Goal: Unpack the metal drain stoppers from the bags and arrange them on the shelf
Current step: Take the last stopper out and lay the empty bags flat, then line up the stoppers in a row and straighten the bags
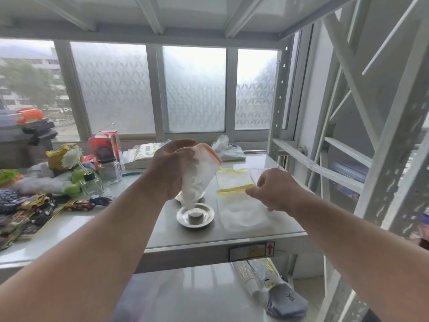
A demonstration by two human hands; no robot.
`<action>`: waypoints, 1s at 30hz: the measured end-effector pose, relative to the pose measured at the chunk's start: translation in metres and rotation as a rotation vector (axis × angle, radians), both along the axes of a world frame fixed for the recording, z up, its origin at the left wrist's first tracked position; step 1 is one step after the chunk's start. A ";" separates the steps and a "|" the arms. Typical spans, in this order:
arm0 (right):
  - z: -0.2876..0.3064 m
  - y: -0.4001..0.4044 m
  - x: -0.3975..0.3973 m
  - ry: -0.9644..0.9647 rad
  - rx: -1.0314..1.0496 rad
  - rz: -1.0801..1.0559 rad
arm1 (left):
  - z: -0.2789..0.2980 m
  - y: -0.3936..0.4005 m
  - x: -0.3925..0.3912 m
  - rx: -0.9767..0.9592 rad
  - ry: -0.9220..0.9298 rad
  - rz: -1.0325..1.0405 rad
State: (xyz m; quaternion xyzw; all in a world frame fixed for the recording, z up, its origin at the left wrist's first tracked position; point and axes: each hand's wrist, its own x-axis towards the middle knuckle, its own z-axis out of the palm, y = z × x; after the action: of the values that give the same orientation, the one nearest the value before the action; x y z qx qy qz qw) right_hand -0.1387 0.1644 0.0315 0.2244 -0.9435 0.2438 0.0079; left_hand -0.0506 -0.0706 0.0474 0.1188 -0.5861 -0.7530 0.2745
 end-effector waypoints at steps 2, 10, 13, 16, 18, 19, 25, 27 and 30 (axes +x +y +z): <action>0.010 0.003 0.000 -0.011 -0.221 0.014 | 0.006 0.015 -0.003 -0.008 0.031 -0.079; 0.032 0.030 -0.025 -0.460 -1.017 0.011 | 0.015 0.097 -0.031 -0.145 -0.004 -0.311; 0.021 0.050 -0.056 -0.275 -0.900 -0.189 | 0.009 0.094 -0.036 -0.260 -0.077 -0.261; -0.002 0.065 -0.065 -0.172 -0.553 -0.242 | 0.002 0.070 -0.035 -0.381 -0.157 -0.143; -0.017 0.073 -0.062 -0.129 -0.294 -0.239 | -0.003 0.043 -0.034 -0.387 -0.175 -0.045; -0.022 0.075 -0.062 -0.107 -0.197 -0.236 | -0.005 0.027 -0.033 -0.394 -0.183 0.010; 0.003 0.038 -0.064 0.295 -0.096 -0.168 | -0.016 -0.052 -0.021 -0.448 -0.241 0.214; 0.019 0.008 -0.058 0.302 -0.170 -0.033 | -0.018 -0.067 -0.020 -0.457 -0.289 0.235; 0.030 -0.057 -0.051 0.170 -0.164 0.240 | -0.023 -0.085 -0.024 -0.540 -0.369 0.210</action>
State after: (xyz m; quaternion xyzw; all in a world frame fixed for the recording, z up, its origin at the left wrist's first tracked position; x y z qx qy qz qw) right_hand -0.1902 0.1072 0.0615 0.3541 -0.8827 0.2992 0.0767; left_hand -0.0747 -0.1557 0.0245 0.2358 -0.7886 -0.5041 0.2616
